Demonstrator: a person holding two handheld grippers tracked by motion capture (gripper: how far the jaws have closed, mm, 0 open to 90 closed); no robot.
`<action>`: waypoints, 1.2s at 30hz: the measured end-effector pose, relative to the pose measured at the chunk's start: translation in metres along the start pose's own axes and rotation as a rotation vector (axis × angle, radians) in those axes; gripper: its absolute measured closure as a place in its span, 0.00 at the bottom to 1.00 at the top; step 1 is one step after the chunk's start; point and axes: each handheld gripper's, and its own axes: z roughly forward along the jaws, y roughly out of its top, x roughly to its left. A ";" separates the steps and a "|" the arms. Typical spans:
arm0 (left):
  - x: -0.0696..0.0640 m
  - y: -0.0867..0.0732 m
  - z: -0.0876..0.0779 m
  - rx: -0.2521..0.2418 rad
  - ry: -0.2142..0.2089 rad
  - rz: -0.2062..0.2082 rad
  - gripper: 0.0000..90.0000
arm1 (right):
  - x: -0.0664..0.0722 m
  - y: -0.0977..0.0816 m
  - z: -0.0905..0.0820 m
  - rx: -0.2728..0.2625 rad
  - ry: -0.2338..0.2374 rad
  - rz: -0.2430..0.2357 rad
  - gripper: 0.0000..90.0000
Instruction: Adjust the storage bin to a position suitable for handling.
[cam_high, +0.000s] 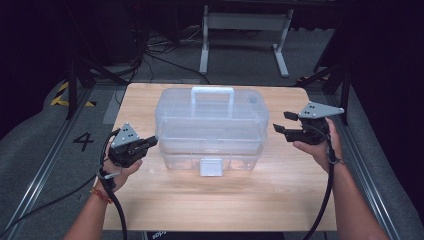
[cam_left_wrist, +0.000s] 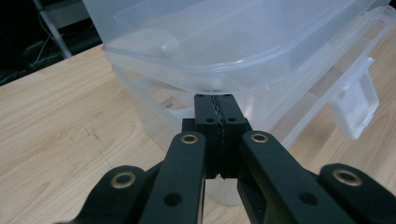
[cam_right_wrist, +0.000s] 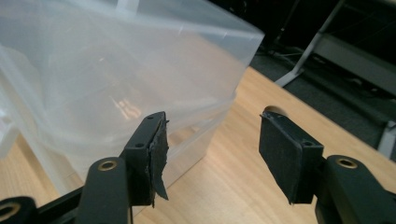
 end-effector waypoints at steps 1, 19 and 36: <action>0.001 0.001 0.000 0.002 0.001 0.003 1.00 | 0.002 -0.002 0.002 0.010 0.006 0.001 0.47; 0.005 0.013 0.000 0.005 0.014 0.011 0.99 | 0.019 -0.024 0.021 -0.038 0.055 0.011 0.47; 0.007 0.018 -0.005 -0.023 0.023 0.013 0.91 | 0.028 -0.010 0.030 -0.153 -0.003 -0.001 0.49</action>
